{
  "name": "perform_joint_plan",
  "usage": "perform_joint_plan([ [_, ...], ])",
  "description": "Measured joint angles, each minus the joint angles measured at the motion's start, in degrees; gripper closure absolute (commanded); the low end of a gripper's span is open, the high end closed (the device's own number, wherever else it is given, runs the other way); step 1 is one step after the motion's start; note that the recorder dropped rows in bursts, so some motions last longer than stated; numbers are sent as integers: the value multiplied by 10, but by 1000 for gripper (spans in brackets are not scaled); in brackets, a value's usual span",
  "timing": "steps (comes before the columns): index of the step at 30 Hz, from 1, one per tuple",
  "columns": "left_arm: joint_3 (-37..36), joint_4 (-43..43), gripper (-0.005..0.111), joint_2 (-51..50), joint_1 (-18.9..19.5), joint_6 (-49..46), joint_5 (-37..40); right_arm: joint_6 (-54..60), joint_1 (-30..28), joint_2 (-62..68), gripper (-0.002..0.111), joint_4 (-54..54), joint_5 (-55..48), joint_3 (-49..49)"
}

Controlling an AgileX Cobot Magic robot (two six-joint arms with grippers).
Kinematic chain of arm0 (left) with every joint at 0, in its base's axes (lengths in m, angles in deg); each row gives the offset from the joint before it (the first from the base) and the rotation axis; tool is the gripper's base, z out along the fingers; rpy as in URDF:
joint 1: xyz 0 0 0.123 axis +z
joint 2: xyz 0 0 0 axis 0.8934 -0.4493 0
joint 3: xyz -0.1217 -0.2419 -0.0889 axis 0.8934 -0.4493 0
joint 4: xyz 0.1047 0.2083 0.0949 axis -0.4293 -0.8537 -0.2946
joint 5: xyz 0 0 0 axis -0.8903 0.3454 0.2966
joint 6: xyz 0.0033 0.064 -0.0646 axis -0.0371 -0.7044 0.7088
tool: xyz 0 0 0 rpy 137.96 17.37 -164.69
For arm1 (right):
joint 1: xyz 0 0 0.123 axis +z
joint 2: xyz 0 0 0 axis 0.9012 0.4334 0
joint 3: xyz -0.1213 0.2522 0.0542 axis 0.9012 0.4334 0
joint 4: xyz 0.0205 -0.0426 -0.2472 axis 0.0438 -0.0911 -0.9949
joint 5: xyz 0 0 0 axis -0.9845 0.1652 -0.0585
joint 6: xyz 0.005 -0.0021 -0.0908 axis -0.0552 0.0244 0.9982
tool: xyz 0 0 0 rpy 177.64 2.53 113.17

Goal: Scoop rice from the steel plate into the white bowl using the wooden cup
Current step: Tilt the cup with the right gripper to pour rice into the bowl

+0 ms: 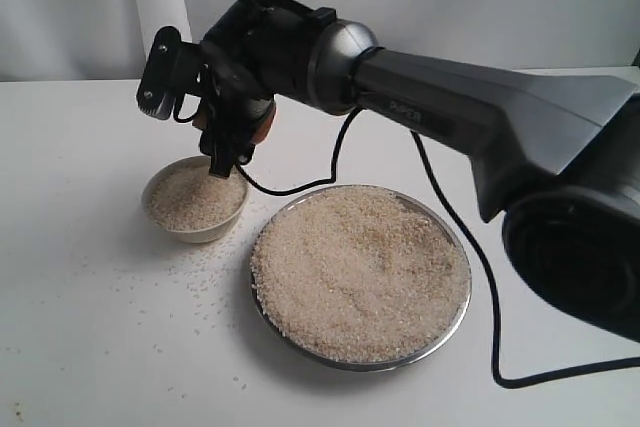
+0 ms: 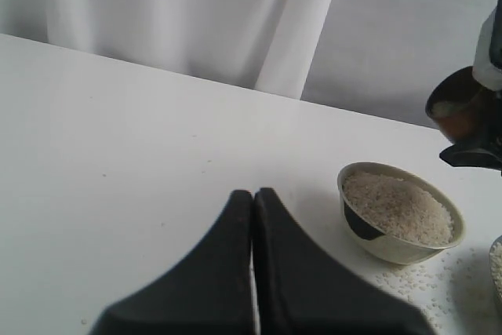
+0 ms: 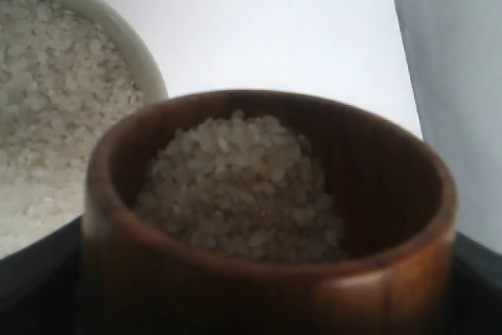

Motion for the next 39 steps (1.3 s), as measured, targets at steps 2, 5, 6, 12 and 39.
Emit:
perform_joint_plan([
  [2, 0, 0, 107, 0, 0, 0, 0, 0, 5, 11, 108, -14, -11, -20],
  [5, 0, 0, 107, 0, 0, 0, 0, 3, 19, 20, 108, -47, -23, -34],
  [6, 0, 0, 107, 0, 0, 0, 0, 3, 24, 21, 108, -55, -27, -36],
  [12, 0, 0, 107, 0, 0, 0, 0, 8, 39, 27, 108, -87, -51, -36],
  [39, 0, 0, 107, 0, 0, 0, 0, 29, 73, 69, 108, -232, -94, -38],
])
